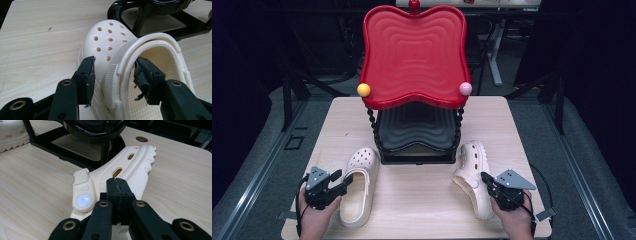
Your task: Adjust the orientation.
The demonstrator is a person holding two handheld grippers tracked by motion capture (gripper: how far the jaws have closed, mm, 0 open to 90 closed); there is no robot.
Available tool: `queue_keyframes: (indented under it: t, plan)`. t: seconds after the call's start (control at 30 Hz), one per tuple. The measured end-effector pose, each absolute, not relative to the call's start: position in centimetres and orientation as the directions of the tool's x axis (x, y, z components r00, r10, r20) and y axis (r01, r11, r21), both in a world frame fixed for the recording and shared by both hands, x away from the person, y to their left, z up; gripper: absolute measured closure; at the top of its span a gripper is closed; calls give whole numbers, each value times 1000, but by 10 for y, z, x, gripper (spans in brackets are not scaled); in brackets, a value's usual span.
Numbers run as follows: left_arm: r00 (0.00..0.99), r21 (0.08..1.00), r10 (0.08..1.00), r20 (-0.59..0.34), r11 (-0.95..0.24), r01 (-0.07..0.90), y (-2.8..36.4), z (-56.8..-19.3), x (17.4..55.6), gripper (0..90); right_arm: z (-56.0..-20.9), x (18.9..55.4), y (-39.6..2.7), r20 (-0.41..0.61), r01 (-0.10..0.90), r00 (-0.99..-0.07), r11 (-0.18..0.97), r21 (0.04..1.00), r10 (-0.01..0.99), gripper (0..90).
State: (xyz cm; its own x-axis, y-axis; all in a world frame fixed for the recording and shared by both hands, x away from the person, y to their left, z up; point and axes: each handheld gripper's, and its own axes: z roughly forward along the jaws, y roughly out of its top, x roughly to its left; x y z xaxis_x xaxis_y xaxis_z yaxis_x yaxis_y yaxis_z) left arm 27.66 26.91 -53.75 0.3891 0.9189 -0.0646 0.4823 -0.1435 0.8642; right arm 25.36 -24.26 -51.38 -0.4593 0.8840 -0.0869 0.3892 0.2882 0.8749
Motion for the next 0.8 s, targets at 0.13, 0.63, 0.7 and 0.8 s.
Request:
queue_keyframes:
  t: [0.13, 0.63, 0.7, 0.8]
  plan:
    - [393, 865, 918, -56, -152, 478, 270, -537, 276, 514, -513, 254, -245, -80, 395, -456, 283, 874, 886, 900]
    - [394, 866, 917, -64, -145, 478, 270, -538, 277, 507, -511, 252, -268, -45, 422, -383, 219, 880, 922, 900]
    - [393, 866, 917, -62, -146, 477, 270, -538, 277, 506, -511, 251, -270, -47, 424, -376, 217, 879, 925, 900]
    - [393, 866, 917, -61, -147, 477, 270, -538, 277, 506, -511, 252, -277, -42, 433, -358, 206, 877, 933, 900]
